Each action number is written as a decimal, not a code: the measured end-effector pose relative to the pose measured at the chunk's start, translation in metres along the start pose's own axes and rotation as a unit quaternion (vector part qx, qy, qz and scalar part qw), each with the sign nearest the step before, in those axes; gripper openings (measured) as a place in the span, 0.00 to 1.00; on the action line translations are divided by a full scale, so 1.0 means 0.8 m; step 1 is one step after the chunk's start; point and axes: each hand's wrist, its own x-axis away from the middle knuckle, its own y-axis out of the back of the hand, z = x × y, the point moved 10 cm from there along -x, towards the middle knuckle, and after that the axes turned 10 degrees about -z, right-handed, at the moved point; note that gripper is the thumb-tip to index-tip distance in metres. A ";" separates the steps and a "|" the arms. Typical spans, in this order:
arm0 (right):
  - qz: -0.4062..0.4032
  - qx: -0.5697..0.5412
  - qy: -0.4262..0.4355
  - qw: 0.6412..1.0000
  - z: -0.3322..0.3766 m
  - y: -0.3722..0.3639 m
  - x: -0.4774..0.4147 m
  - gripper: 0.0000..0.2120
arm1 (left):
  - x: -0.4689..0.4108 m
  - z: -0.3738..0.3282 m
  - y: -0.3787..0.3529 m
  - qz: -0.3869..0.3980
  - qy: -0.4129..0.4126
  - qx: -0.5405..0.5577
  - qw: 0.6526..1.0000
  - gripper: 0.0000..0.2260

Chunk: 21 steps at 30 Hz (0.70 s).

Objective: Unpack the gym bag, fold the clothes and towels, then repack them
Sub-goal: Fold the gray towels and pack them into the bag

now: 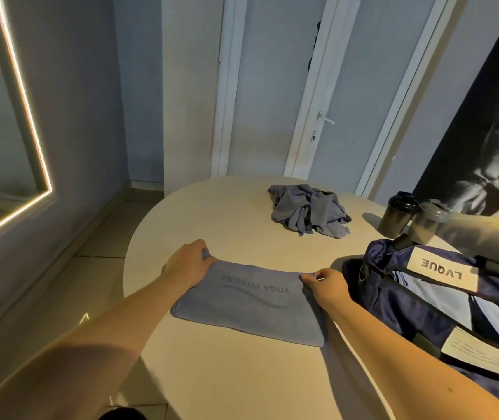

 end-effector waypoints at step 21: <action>0.133 0.324 0.311 0.884 0.024 -0.075 0.100 0.45 | 0.121 -0.047 -0.048 0.153 -0.180 -0.235 0.943 0.44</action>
